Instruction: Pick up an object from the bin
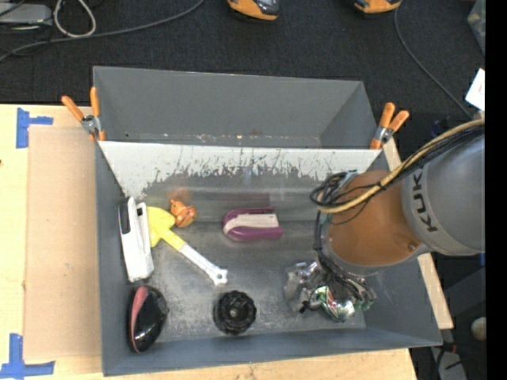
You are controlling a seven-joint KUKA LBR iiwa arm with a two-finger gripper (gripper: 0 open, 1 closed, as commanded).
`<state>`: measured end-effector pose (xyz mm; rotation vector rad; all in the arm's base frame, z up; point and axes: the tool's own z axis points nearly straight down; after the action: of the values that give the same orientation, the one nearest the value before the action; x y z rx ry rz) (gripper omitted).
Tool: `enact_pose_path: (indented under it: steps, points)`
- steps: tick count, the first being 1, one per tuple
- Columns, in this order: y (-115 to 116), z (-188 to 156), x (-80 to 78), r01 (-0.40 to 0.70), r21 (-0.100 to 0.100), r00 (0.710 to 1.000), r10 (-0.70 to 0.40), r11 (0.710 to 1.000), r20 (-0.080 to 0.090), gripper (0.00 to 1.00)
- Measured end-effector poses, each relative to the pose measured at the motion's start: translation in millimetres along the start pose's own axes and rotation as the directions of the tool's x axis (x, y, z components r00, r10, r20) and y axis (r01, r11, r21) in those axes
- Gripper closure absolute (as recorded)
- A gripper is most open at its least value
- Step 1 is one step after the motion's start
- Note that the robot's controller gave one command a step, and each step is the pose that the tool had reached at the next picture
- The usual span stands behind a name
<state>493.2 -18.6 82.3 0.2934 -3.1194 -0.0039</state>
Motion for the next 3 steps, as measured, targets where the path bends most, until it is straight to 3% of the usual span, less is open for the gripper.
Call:
enact_pose_path:
  steps: [1,2,3]
  points:
    - [0.0,-0.1,-0.1,0.001,0.0,1.0,-0.001,1.0,0.0,1.0]
    - [-47.7,-119.8,-20.0,0.047,0.001,0.999,-0.047,0.999,0.004,0.0]
    - [-47.0,-118.3,-19.0,0.046,-0.001,0.999,-0.046,0.999,0.0,0.0]
